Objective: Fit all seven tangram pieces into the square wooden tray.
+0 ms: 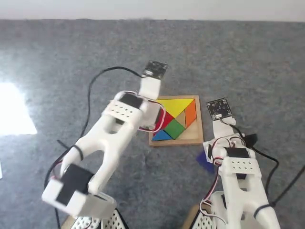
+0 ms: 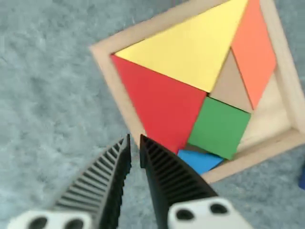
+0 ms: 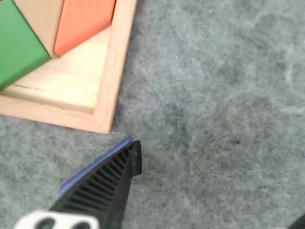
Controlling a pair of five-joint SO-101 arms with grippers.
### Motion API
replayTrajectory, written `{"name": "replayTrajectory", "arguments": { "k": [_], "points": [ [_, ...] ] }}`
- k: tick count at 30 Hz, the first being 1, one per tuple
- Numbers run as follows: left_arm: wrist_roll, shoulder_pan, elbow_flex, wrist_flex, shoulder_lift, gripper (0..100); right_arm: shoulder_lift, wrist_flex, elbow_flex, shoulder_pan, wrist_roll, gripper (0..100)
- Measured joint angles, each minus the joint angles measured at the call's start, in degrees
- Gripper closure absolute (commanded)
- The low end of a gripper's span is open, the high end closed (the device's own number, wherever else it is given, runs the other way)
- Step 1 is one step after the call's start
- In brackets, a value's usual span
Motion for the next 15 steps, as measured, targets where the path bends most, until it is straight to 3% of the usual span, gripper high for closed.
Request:
{"name": "replayTrajectory", "arguments": {
  "k": [8, 15],
  "points": [
    [-2.8, 0.0, 6.9, -0.8, -3.7, 96, 0.0, 0.0, 0.0, 0.2, 0.0, 47.9],
    [-4.7, 7.5, 8.3, -0.8, -3.7, 96, 0.0, 0.0, 0.0, 0.2, 0.0, 47.9]
  ]
}}
